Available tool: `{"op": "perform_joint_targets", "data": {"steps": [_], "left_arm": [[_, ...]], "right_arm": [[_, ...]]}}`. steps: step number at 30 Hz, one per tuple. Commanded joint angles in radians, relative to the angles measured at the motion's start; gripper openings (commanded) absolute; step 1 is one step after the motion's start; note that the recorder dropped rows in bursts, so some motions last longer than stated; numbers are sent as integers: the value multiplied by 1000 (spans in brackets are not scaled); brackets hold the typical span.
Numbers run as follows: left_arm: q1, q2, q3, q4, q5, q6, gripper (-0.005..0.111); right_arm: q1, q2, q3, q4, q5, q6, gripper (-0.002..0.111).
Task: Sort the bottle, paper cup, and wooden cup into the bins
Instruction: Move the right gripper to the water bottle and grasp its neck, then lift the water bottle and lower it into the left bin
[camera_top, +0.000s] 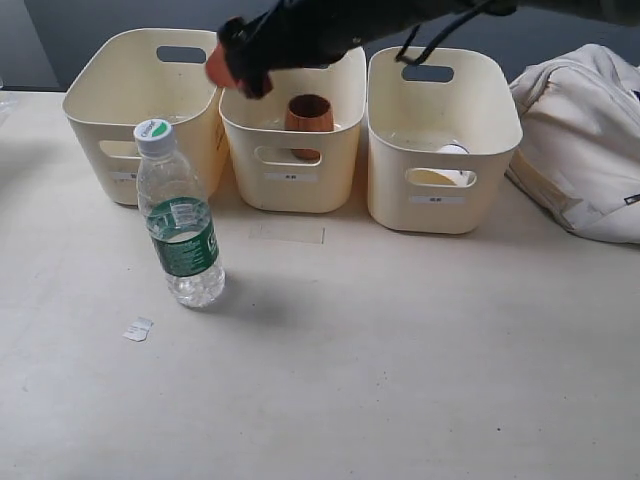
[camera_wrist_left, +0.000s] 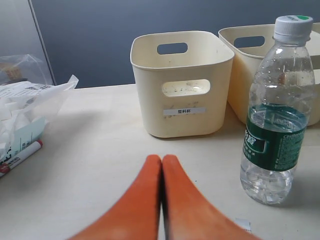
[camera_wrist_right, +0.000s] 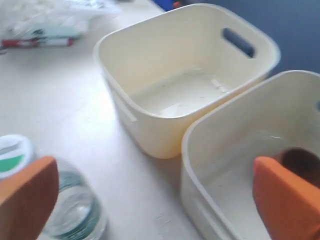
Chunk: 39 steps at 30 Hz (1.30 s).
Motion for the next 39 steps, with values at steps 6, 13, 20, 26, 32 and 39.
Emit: {"op": "perform_joint_targets", "data": {"steps": [6, 13, 20, 26, 32, 39], "left_arm": [[-1, -4, -2, 0, -6, -4, 0], [-1, -4, -2, 0, -5, -4, 0], [-1, -4, -2, 0, -5, -4, 0], [-1, -4, -2, 0, -5, -4, 0], [-1, -4, -2, 0, -5, -4, 0], [-1, -4, -2, 0, -5, -4, 0]], "right_arm": [[156, 117, 5, 2, -26, -80, 104], [205, 178, 5, 22, -69, -80, 104], [224, 208, 5, 22, -74, -114, 87], [222, 202, 5, 27, -124, -105, 1], [222, 184, -101, 27, -136, -105, -1], [219, 186, -305, 27, -289, -103, -1]]}}
